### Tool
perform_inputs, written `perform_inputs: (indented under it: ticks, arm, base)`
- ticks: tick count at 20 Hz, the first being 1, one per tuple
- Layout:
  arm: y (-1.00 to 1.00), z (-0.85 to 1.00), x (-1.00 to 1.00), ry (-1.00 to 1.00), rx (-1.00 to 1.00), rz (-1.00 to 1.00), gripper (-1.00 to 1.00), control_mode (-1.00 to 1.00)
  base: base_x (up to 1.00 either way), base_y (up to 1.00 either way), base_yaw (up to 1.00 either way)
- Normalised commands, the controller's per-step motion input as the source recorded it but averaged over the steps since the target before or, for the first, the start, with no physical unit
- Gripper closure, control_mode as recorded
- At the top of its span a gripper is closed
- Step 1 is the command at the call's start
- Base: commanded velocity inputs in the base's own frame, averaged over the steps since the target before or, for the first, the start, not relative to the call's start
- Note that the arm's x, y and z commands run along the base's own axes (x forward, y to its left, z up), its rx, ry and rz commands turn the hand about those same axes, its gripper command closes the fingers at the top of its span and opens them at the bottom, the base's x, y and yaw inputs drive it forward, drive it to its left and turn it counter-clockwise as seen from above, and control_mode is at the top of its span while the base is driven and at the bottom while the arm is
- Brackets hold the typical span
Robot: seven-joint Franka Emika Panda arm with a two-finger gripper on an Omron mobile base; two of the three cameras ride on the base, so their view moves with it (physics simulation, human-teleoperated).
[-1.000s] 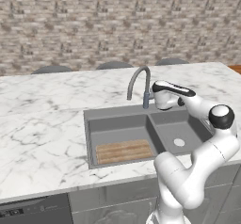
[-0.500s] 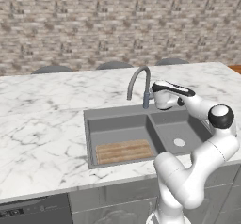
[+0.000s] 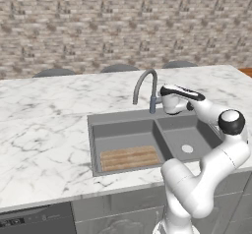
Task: Turn on the sink faucet with hot water and rinse the cutting board for ten seconds, then turn off the faucet. Push the cutting board to reach the water if necessary.
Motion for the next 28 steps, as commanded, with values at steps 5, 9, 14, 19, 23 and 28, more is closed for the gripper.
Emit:
perform_inputs:
  ticks: [5, 9, 14, 19, 23, 28]
  arm:
    - [-0.09, 0.0, 0.0, 0.0, 0.0, 0.0, -1.0, -1.0]
    - [-0.06, 0.0, 0.0, 0.0, 0.0, 0.0, -1.0, -1.0]
    - [-0.08, 0.0, 0.0, 0.0, 0.0, 0.0, -1.0, -1.0]
    - [-0.03, 0.0, 0.0, 0.0, 0.0, 0.0, -1.0, -1.0]
    - [0.0, 0.0, 0.01, 0.0, 0.0, 0.0, -1.0, -1.0]
    - [0.0, 0.0, 0.05, 0.0, 0.0, 0.0, -1.0, -1.0]
  base:
    - [0.0, 0.0, 0.0]
    - [0.0, 0.0, 0.0]
    - [0.0, 0.0, 0.0]
    - [0.0, 0.0, 0.0]
    - [0.0, 0.0, 0.0]
    - [0.0, 0.0, 0.0]
